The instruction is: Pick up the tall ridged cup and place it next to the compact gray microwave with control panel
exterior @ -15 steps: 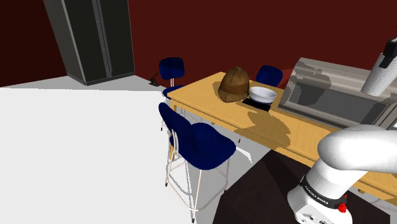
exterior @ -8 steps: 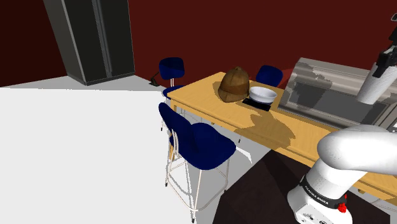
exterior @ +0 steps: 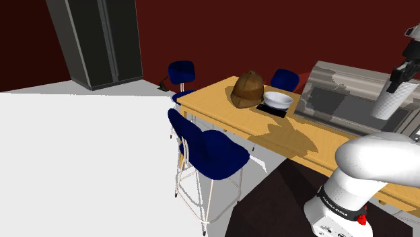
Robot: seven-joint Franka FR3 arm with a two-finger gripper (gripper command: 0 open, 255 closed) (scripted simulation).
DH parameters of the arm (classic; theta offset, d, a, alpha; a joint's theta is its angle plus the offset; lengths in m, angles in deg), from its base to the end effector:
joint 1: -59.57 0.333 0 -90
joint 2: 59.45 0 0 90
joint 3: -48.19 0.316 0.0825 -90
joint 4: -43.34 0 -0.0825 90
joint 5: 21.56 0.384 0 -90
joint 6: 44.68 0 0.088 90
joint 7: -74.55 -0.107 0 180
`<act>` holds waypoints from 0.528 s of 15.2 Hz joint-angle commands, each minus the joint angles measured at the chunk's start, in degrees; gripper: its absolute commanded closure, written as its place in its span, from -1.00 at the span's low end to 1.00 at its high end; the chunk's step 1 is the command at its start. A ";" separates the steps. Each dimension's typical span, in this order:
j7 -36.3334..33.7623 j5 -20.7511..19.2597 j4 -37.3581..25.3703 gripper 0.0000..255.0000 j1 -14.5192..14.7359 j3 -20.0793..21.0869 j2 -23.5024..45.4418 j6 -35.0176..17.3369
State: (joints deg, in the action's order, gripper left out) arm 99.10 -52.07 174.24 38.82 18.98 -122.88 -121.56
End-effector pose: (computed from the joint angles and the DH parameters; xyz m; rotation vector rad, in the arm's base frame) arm 0.0402 -0.2845 0.6228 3.0089 -0.5250 0.0445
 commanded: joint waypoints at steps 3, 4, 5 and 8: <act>-0.45 -1.03 3.76 1.00 -0.64 -0.95 -1.80 -1.99; -0.55 -1.30 4.65 1.00 -0.80 -1.22 -2.20 -2.49; -0.64 -1.59 5.54 1.00 -0.95 -1.50 -2.59 -2.99; -0.93 -2.48 8.15 1.00 -1.43 -2.39 -3.73 -4.49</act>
State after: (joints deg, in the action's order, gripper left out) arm 98.26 -54.24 181.73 37.44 16.96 -126.45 -125.48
